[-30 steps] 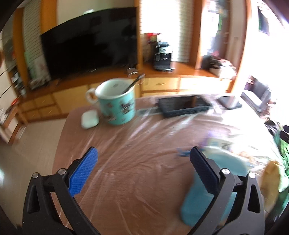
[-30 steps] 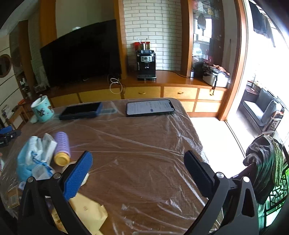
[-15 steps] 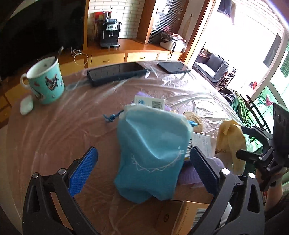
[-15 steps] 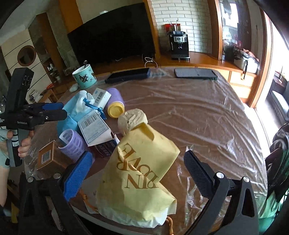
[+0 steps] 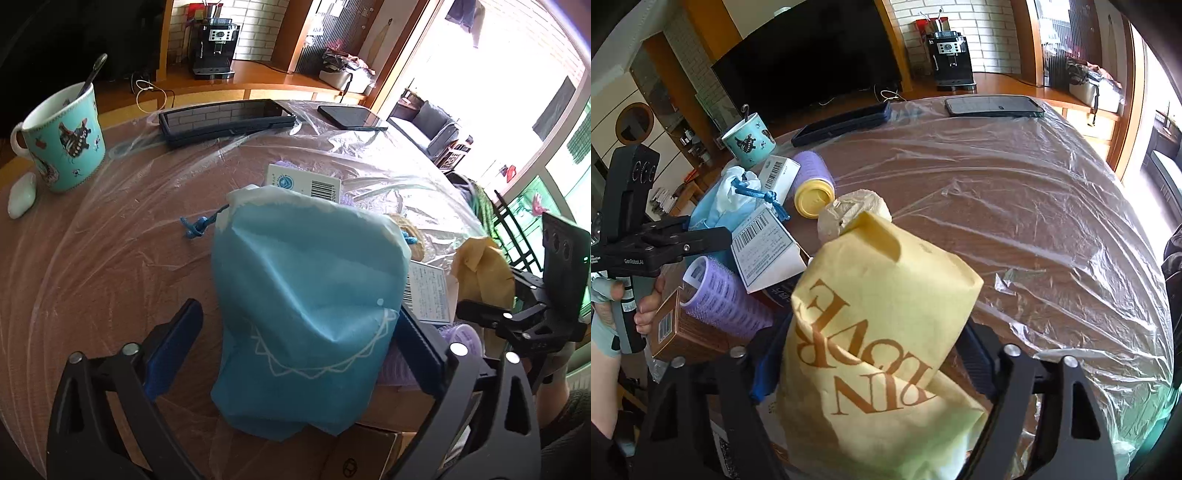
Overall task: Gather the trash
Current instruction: 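Grasp the yellow 'IN LOVE' paper bag with the right tool while the left tool grasps the blue cloth bag, then carry both held bags off the table over the black trash bin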
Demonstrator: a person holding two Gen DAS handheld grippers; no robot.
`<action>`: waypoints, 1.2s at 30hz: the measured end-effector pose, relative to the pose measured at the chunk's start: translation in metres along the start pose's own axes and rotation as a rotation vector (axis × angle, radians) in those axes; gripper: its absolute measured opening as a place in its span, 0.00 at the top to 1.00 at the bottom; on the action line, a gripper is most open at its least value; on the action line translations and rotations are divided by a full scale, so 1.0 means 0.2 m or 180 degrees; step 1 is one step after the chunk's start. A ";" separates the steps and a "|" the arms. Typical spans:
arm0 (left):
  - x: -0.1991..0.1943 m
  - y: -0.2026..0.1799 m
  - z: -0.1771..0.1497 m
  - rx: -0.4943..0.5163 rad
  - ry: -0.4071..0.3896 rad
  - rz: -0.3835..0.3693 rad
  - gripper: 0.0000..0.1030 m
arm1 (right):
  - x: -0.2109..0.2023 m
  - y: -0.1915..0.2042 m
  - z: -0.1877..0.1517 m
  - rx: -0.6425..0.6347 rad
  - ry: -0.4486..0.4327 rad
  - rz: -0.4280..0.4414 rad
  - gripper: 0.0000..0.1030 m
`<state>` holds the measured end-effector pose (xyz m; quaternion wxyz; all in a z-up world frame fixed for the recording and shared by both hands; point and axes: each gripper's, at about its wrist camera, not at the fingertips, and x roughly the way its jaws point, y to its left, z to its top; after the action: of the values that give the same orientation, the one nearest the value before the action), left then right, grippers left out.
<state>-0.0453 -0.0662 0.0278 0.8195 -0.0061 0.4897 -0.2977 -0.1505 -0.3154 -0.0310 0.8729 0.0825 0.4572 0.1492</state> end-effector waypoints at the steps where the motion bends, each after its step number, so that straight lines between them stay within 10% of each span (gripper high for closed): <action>1: -0.01 0.01 0.00 -0.0049 -0.0001 -0.0069 0.14 | 0.00 0.00 0.01 0.0000 -0.0011 -0.0003 0.32; 10: -0.09 0.04 0.01 -0.0187 -0.0162 -0.0034 0.37 | -0.02 0.01 0.12 -0.0038 -0.0259 -0.0069 0.43; 36: -0.66 -0.21 -0.22 -0.0132 -0.1135 0.0914 0.38 | -0.40 0.26 0.12 -0.0533 -0.0788 0.0183 0.43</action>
<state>-0.1464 -0.0230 0.1238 0.9267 -0.0057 0.3391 -0.1622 -0.1834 -0.2937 0.0592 0.9218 0.0402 0.3294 0.2004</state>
